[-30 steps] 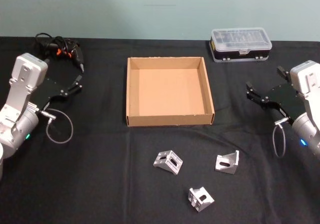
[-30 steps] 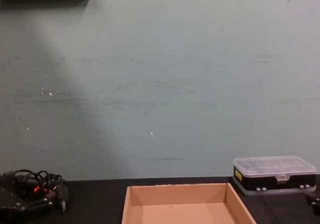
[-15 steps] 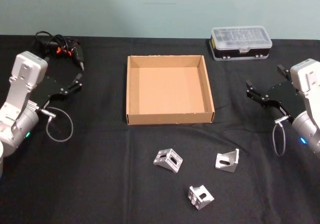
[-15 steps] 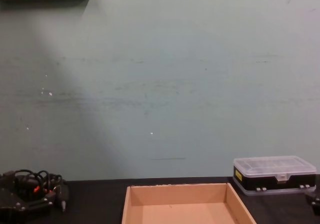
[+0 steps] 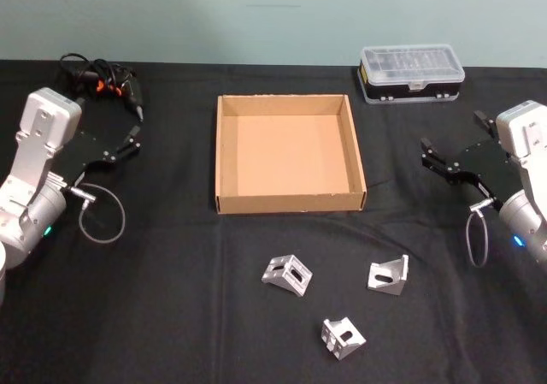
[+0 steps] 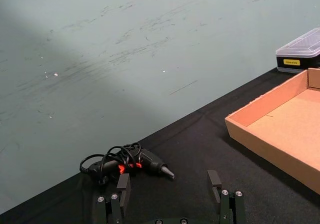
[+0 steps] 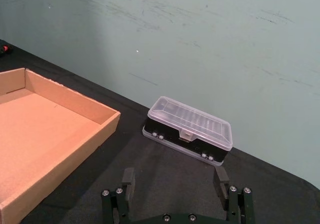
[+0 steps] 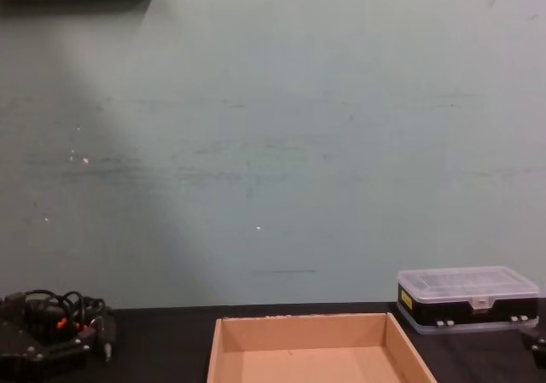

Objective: Use one hand to pick up the angle iron from the table and place it into the box.

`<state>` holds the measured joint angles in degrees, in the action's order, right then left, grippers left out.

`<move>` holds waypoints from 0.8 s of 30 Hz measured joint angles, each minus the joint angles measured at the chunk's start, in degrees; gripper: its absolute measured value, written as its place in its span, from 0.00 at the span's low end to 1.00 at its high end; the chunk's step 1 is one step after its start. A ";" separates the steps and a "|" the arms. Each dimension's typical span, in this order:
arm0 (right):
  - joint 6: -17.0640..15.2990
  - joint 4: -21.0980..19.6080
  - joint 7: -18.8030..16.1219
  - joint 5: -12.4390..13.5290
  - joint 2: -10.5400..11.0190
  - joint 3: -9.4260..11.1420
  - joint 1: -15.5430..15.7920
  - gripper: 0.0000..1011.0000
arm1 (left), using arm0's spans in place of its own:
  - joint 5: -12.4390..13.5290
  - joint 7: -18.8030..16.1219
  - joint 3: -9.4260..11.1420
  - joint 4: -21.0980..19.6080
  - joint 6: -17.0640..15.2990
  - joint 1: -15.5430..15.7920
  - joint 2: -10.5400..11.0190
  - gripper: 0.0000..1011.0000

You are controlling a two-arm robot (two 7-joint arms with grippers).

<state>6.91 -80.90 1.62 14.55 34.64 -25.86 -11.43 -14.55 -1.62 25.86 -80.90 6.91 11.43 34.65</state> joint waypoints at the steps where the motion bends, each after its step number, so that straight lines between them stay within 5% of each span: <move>1: 0.00 0.00 0.00 0.00 0.00 0.00 0.00 0.99 | 0.00 0.00 0.00 0.00 0.00 0.00 0.00 0.99; 9: 0.00 0.00 -0.02 -0.02 -0.02 0.03 0.00 0.99 | 0.00 0.00 0.00 0.00 0.00 0.00 0.00 0.99; 17: 0.63 -1.49 -1.48 0.74 -0.45 2.42 0.35 0.99 | 0.00 0.00 -0.01 0.00 0.00 0.00 0.00 0.99; 24: 0.68 -5.98 -4.47 2.47 1.83 5.30 1.63 0.99 | 0.00 0.00 0.00 0.00 0.00 0.00 0.00 0.99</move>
<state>7.59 -86.88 -2.85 17.02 36.47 -20.56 -9.80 -14.55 -1.62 25.86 -80.90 6.91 11.43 34.65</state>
